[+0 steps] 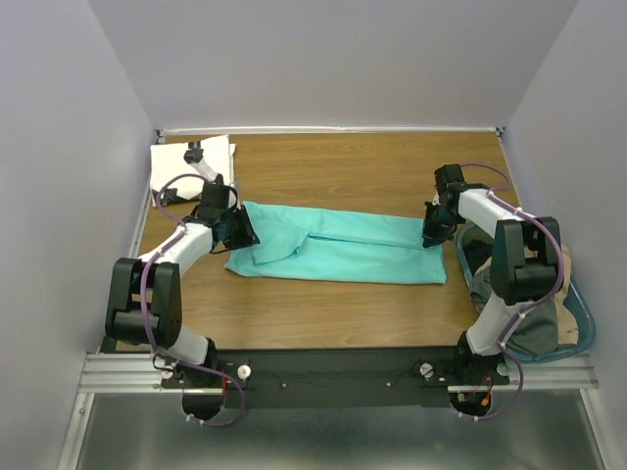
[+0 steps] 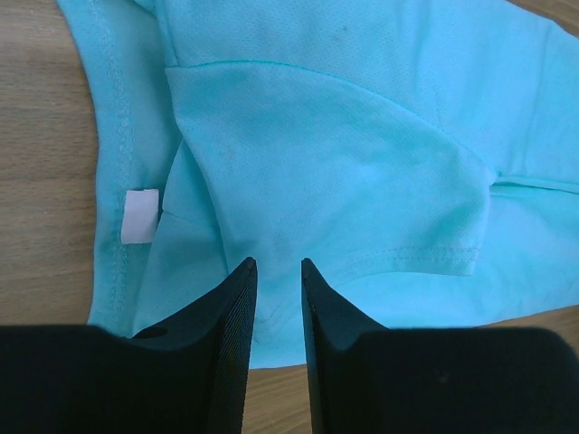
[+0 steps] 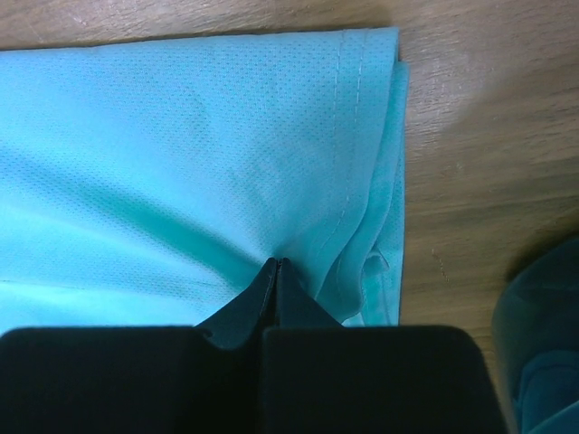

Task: Fold and stack the t-shirts
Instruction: Fold the tshirt

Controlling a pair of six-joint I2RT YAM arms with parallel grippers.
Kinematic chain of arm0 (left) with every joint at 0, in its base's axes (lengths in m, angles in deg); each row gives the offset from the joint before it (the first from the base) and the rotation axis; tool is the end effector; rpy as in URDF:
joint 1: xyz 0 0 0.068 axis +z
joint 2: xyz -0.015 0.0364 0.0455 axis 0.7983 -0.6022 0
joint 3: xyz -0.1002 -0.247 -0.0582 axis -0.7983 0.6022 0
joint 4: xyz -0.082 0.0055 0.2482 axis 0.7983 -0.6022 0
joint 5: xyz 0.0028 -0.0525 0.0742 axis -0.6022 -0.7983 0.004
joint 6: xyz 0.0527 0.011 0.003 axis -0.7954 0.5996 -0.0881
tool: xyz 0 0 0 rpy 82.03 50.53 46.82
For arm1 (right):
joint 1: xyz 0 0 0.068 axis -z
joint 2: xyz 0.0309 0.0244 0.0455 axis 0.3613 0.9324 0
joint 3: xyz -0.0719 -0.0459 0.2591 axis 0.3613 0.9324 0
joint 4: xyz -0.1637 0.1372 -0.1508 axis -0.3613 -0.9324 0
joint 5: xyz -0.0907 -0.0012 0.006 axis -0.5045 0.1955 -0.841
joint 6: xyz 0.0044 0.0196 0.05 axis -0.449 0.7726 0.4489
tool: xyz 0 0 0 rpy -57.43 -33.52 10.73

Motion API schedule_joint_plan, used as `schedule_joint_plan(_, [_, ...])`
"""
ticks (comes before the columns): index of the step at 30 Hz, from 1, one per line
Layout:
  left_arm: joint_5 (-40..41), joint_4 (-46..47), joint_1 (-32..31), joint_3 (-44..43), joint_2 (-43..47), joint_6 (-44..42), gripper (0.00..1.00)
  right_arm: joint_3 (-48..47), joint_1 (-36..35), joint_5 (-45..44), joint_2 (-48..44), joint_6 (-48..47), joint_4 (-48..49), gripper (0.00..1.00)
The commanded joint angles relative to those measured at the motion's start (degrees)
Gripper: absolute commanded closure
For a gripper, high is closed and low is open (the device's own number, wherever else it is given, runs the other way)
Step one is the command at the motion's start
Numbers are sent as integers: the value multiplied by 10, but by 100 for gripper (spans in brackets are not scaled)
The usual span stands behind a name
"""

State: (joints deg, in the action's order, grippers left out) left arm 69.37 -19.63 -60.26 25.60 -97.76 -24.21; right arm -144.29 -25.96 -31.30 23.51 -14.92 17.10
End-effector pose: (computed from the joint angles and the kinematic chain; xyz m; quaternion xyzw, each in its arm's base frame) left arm 0.2905 -0.0467 0.1909 -0.1136 0.9343 -0.2136 0.2620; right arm 0.3374 0.0299 0.1689 0.1039 0.9856 0.0474 0.1249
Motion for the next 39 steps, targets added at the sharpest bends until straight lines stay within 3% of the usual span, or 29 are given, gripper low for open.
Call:
schedule_joint_plan(1, [34, -3, -4, -3, -28, 1, 66, 12, -3, 0, -27, 10, -2, 96])
schedule_joint_plan(12, [100, -49, -4, -18, -75, 7, 66, 1, -5, 18, -77, 13, -22, 95])
schedule_joint_plan(18, [150, -108, -4, -80, -71, -13, 66, -55, -6, 13, -59, 7, -23, 95])
schedule_joint_plan(26, [114, -132, -24, -177, -74, -2, 66, -50, -6, -3, -5, -7, -21, 96])
schedule_joint_plan(39, [41, -102, -79, -215, -187, 24, 66, 42, -6, -59, -30, 10, -22, 100])
